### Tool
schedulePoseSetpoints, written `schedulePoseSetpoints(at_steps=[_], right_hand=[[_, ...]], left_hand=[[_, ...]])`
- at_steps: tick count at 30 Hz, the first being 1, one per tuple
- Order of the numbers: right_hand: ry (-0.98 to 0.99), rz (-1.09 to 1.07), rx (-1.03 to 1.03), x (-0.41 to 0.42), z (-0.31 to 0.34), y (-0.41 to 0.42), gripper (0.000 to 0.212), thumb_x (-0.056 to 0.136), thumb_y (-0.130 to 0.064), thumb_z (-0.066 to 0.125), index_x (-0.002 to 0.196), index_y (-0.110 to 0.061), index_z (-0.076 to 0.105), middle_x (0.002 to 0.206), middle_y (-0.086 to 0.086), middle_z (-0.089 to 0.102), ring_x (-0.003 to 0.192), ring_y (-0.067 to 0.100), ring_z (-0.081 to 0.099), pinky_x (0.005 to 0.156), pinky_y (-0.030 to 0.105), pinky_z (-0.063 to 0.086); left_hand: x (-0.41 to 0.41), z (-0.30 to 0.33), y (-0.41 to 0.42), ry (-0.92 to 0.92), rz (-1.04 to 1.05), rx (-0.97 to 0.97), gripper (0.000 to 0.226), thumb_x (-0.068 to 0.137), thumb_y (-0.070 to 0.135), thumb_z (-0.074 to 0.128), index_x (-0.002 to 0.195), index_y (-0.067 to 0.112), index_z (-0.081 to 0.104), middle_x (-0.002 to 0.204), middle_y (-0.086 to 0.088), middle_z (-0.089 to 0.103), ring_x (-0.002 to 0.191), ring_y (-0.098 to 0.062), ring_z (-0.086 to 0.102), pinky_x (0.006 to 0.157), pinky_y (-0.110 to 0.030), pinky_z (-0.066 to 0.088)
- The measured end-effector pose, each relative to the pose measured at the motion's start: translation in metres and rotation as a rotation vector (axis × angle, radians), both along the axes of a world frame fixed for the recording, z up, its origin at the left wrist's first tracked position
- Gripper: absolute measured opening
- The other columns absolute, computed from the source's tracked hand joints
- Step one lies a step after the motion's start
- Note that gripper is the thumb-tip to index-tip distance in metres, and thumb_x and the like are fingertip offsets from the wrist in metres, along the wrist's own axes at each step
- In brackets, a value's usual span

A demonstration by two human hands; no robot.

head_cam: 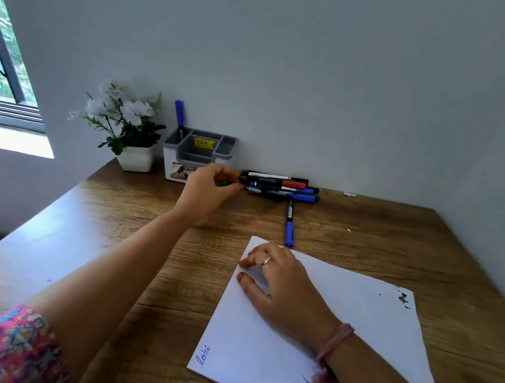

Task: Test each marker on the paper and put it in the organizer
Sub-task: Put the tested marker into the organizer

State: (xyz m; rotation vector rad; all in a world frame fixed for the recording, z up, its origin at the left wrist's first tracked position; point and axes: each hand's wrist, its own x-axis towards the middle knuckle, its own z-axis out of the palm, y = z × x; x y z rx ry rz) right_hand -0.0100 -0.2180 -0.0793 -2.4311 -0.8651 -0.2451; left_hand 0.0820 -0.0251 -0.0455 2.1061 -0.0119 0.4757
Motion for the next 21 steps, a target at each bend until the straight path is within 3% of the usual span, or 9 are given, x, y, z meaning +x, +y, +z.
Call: schedulePoseSetpoints(at_steps=[5,9,11,13,16,19,21], right_hand=[[0.022,0.012,-0.001,0.000,0.002,-0.001,0.028,0.092,-0.036,0.051,0.114,-0.021,0.060,0.114,-0.007,0.054,0.107,0.006,0.046,0.093,0.025,0.041],[0.118,0.014,0.072,0.000,0.005,-0.003,0.026,0.089,-0.031,0.059,0.113,-0.019,0.059,0.115,-0.004,0.057,0.109,0.007,0.049,0.096,0.025,0.041],[0.177,-0.004,0.147,-0.001,0.007,-0.003,0.029,0.086,-0.026,0.064,0.114,-0.019,0.059,0.113,-0.004,0.057,0.106,0.007,0.052,0.092,0.015,0.042],[0.224,-0.021,0.215,-0.002,0.012,-0.003,0.033,0.083,-0.020,0.068,0.114,-0.020,0.058,0.108,-0.007,0.058,0.098,0.005,0.055,0.081,0.003,0.040],[0.306,-0.038,0.367,-0.003,0.019,-0.001,0.026,0.086,-0.016,0.065,0.108,-0.025,0.056,0.095,-0.008,0.062,0.082,0.004,0.060,0.074,0.008,0.046],[0.450,-0.058,0.535,-0.009,0.029,0.001,0.017,0.092,-0.028,0.055,0.106,-0.024,0.062,0.075,-0.006,0.059,0.065,-0.001,0.055,0.062,0.016,0.048],[0.527,-0.056,0.588,-0.013,0.037,0.003,0.029,0.085,-0.045,0.051,0.098,-0.025,0.067,0.061,-0.009,0.051,0.055,-0.001,0.048,0.054,0.013,0.042]], left_hand=[[-0.019,0.026,0.009,-0.059,-0.012,-0.427,0.025,0.083,0.013,0.070,0.107,0.009,0.064,0.095,0.000,0.072,0.091,-0.009,0.069,0.085,-0.025,0.055],[-0.046,0.044,0.021,-0.092,-0.038,-0.735,0.017,0.083,0.013,0.069,0.099,0.012,0.066,0.098,-0.005,0.071,0.092,-0.017,0.067,0.085,-0.029,0.054],[-0.061,0.048,0.024,-0.064,-0.091,-0.866,0.018,0.084,0.012,0.067,0.101,0.008,0.065,0.102,-0.010,0.069,0.093,-0.017,0.066,0.085,-0.029,0.055],[-0.076,0.049,0.023,-0.023,-0.157,-0.950,0.016,0.086,0.011,0.064,0.101,0.007,0.066,0.098,-0.009,0.069,0.088,-0.015,0.068,0.081,-0.026,0.056],[-0.093,0.043,0.016,0.065,-0.213,-1.007,0.019,0.086,0.011,0.063,0.104,0.005,0.066,0.092,-0.006,0.071,0.082,-0.012,0.068,0.074,-0.022,0.056],[-0.100,0.029,0.006,0.178,-0.250,-1.038,0.031,0.086,0.013,0.064,0.115,0.003,0.063,0.098,-0.006,0.071,0.084,-0.009,0.067,0.075,-0.021,0.056],[-0.102,0.022,-0.004,0.252,-0.287,-1.059,0.030,0.086,0.013,0.065,0.114,0.003,0.064,0.095,-0.004,0.072,0.083,-0.009,0.066,0.078,-0.022,0.056]])
